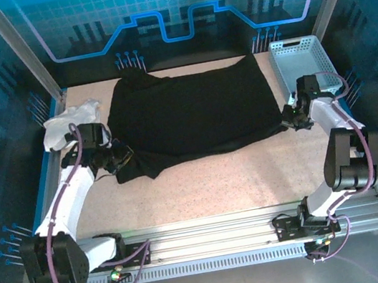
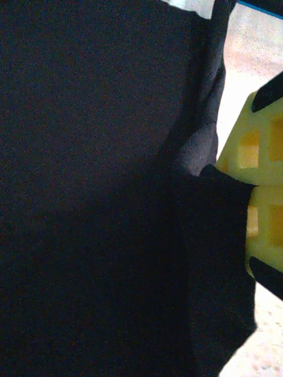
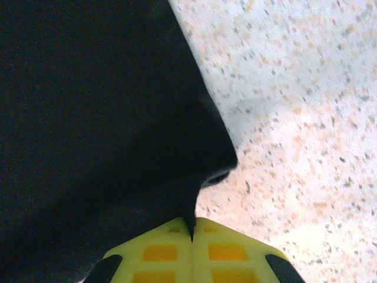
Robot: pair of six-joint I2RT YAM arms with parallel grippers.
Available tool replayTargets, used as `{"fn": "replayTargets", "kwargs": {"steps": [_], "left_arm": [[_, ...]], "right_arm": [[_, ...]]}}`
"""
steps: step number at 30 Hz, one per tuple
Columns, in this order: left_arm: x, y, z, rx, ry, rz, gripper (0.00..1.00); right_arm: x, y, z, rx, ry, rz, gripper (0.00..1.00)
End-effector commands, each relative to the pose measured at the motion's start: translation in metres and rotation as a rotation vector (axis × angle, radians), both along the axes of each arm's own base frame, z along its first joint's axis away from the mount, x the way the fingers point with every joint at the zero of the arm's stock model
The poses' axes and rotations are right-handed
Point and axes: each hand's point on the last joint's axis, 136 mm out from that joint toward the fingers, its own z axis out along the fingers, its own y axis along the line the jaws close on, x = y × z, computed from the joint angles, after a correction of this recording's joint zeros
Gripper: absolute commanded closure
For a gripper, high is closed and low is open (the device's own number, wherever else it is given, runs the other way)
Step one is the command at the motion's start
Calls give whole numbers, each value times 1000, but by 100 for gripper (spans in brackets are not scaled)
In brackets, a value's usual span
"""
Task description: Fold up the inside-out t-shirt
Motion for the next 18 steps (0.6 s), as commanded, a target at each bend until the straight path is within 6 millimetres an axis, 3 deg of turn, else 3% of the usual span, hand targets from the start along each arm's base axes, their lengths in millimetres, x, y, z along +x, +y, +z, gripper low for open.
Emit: {"fn": "replayTargets", "kwargs": {"steps": [1,8,18], "left_arm": [[33,4,23,9,-111,-36,100],[72,17,30,33,-130,-18,100],[108,33,29,39,-138,32,100]], "right_arm": [[15,-1,4,-50,12,31,100],[38,2,5,-81,21,65,98],[62,3,6,-108,25,86,97]]}}
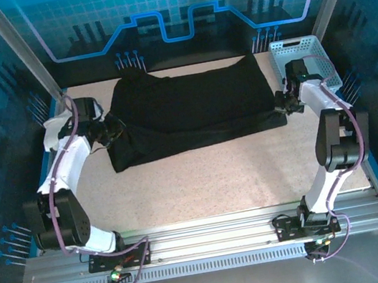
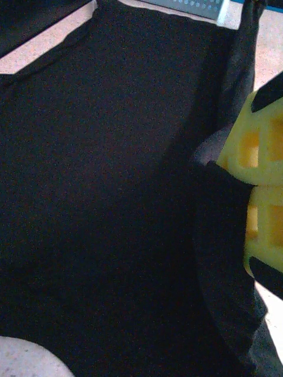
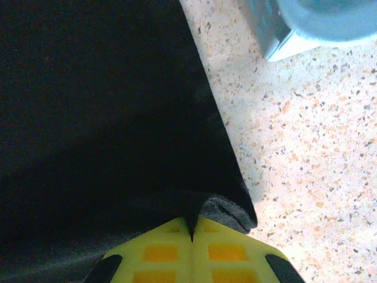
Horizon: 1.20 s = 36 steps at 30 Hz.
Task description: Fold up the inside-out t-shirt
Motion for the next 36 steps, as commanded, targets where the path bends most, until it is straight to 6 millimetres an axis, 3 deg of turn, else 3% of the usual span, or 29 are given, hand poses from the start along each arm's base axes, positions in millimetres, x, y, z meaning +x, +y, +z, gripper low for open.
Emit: {"fn": "replayTargets", "kwargs": {"steps": [1,9,17,21,24,28,31,34,36], "left_arm": [[20,7,9,7,-47,8,100],[43,14,0,12,-35,31,100],[77,34,-28,29,4,81,100],[96,44,-52,20,37,111,81],[107,46,-49,18,27,115,61],[100,46,-25,14,-48,134,48],[74,40,-18,3,-99,152,40],[40,17,-34,-43,-99,124,38],[22,2,-50,-62,-69,92,37]], "right_arm": [[6,1,-1,-32,20,17,97],[28,8,-2,-53,14,41,97],[77,3,-12,-132,4,31,92],[105,0,-17,-167,-21,22,79],[116,8,-6,-171,-59,53,70],[98,24,5,-138,-74,107,65],[68,48,-3,-52,-55,155,64],[44,65,-24,-21,15,195,64],[38,66,-39,-43,62,210,64]]}}
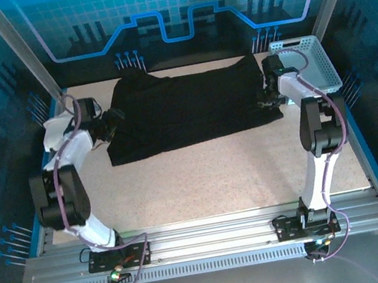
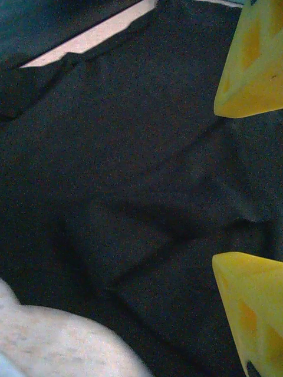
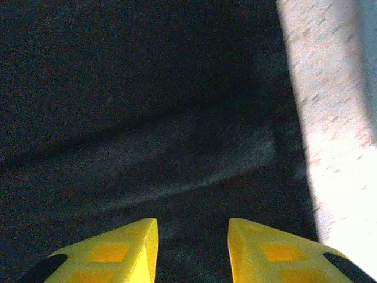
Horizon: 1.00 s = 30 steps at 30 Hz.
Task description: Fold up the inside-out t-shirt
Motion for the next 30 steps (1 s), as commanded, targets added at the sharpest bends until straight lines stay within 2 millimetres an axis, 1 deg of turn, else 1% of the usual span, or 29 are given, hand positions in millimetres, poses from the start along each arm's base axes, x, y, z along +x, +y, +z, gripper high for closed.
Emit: {"fn": "replayTargets", "kwargs": {"steps": [1,3,6,9,12,14,16,20,22,24,25,26,27,28,30], "left_arm": [[-15,-27,-18,-51,-4,-56,37],[-19,-31,-37,-49,39,-72,37],[-15,-32,-60,-39,76,-89,37],[-12,-34,-83,-50,132,-100,38],[-23,-37,-97,-71,172,-95,38],[-37,-38,-99,-81,178,-90,38],[-56,-40,-99,-84,187,-88,38],[-99,-43,-101,-82,226,-103,38],[-122,-44,-98,-79,232,-104,38],[-140,-41,-93,-63,230,-93,38],[-146,-40,-88,-56,218,-90,37],[-147,-40,-84,-53,201,-88,37],[-147,-39,-79,-48,184,-87,37],[-145,-38,-76,-42,172,-84,37],[-139,-37,-72,-32,160,-83,37]], "right_arm": [[-12,11,-19,3,70,50,64],[-12,3,-27,-32,100,54,65],[-17,-10,-41,-96,162,62,66],[-31,-18,-52,-129,230,72,68],[-50,-21,-59,-139,293,78,70],[-68,-22,-61,-142,333,75,72],[-87,-23,-61,-144,360,65,73],[-134,-26,-60,-152,414,32,75],[-159,-24,-53,-152,416,19,75],[-172,-17,-40,-139,365,22,74],[-170,-9,-30,-124,308,44,72],[-165,1,-20,-110,247,85,71],[-155,14,-8,-103,170,146,69],[-144,30,4,-105,90,226,67],[-126,66,17,-101,-18,386,61]]}}
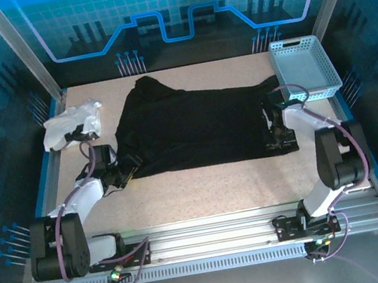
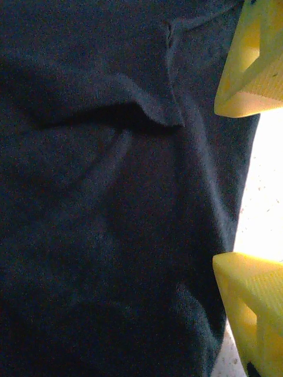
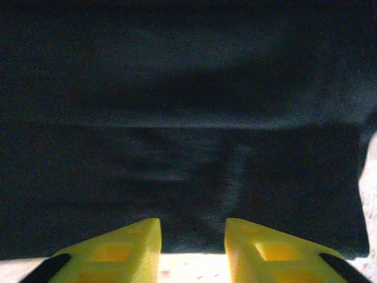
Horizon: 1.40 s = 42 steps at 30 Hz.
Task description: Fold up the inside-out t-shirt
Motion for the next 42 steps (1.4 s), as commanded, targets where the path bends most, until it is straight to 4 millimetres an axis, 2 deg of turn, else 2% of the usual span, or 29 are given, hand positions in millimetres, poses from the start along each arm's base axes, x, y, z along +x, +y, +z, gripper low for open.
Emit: {"fn": "replayTargets", "kwargs": {"steps": [1,3,5,6,8,13,18,26,32,37,40,42], "left_arm": [[3,3,3,28,7,-1,37],[9,2,4,22,3,-7,37],[14,1,4,19,-1,-8,37],[17,1,4,17,-3,-12,37],[19,0,3,16,2,-17,37],[20,1,-2,20,12,-20,37],[19,1,-7,26,27,-33,37],[14,7,-21,59,58,-26,37],[9,10,-34,68,91,-21,37],[6,12,-36,74,93,-17,37],[7,12,-35,78,89,-18,37],[7,12,-34,79,86,-17,37]], "right_arm": [[40,65,33,64,-207,282,57],[50,88,29,0,-232,419,49],[56,96,16,-69,-199,503,43],[59,97,9,-91,-170,520,35],[59,96,-4,-135,-119,560,29],[56,88,-12,-190,-93,576,26],[60,70,-20,-248,-48,531,28],[84,56,-4,-294,-111,465,33],[115,44,2,-388,-144,428,38],[146,27,22,-463,-190,332,43],[153,17,36,-504,-199,280,44],[149,10,41,-519,-188,259,43]]}}
